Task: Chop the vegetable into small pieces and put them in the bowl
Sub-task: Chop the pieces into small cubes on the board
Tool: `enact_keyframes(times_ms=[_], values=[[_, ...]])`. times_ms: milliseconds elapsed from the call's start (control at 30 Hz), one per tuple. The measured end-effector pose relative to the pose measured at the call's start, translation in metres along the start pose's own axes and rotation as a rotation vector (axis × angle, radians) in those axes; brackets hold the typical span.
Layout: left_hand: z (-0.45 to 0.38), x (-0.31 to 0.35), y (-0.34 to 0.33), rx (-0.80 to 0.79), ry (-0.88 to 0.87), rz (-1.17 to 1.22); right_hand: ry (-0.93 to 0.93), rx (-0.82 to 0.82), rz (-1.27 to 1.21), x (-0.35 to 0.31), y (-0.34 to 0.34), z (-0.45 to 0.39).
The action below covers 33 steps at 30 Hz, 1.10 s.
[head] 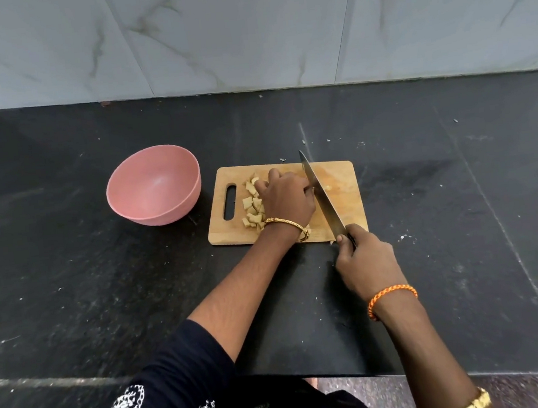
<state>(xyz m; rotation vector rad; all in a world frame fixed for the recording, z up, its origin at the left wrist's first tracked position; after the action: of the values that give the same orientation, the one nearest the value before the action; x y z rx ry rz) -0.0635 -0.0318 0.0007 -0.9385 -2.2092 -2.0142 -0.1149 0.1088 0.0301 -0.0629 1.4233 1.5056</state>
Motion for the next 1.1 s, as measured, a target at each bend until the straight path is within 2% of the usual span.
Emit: enact_keyframes(times_ms=[200, 367, 433, 600, 767, 867, 967, 1100], values=[[-0.006, -0.003, 0.003, -0.042, 0.101, 0.084, -0.029, -0.051, 0.060, 0.007, 0.011, 0.016], [-0.014, -0.010, 0.014, -0.175, 0.116, 0.125, -0.029, 0.049, 0.016, 0.017, 0.035, 0.030], [-0.015, -0.015, 0.023, -0.174, 0.117, 0.133, -0.060, 0.066, 0.036, 0.019, 0.038, 0.025], [-0.007, -0.042, 0.045, -0.035, 0.216, 0.360, -0.046, 0.025, 0.123, 0.014, 0.028, 0.031], [0.026, -0.061, 0.054, 0.304, 0.283, 0.650, 0.063, -0.049, 0.143, -0.004, 0.009, 0.038], [0.052, -0.072, 0.051, 0.420, 0.364, 0.709, 0.056, -0.025, 0.109, -0.005, 0.013, 0.033], [0.066, -0.081, 0.043, 0.435, 0.367, 0.675, 0.013, 0.011, 0.145, -0.001, 0.019, 0.028], [0.058, -0.085, 0.032, 0.328, 0.265, 0.584, 0.061, -0.032, 0.222, -0.007, 0.013, 0.031]])
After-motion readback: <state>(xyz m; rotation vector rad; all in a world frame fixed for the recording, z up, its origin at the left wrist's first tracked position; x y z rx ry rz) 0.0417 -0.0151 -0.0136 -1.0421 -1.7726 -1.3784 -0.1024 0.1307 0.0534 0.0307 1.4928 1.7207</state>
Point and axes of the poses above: each hand's wrist, its own z-axis away from the middle knuckle, its own y-axis out of the back of the hand, x = y × z, the point moved 2 cm from there along -z, towards the middle knuckle, and after that the axes turned 1 degree about y, right-handed, at the moved point
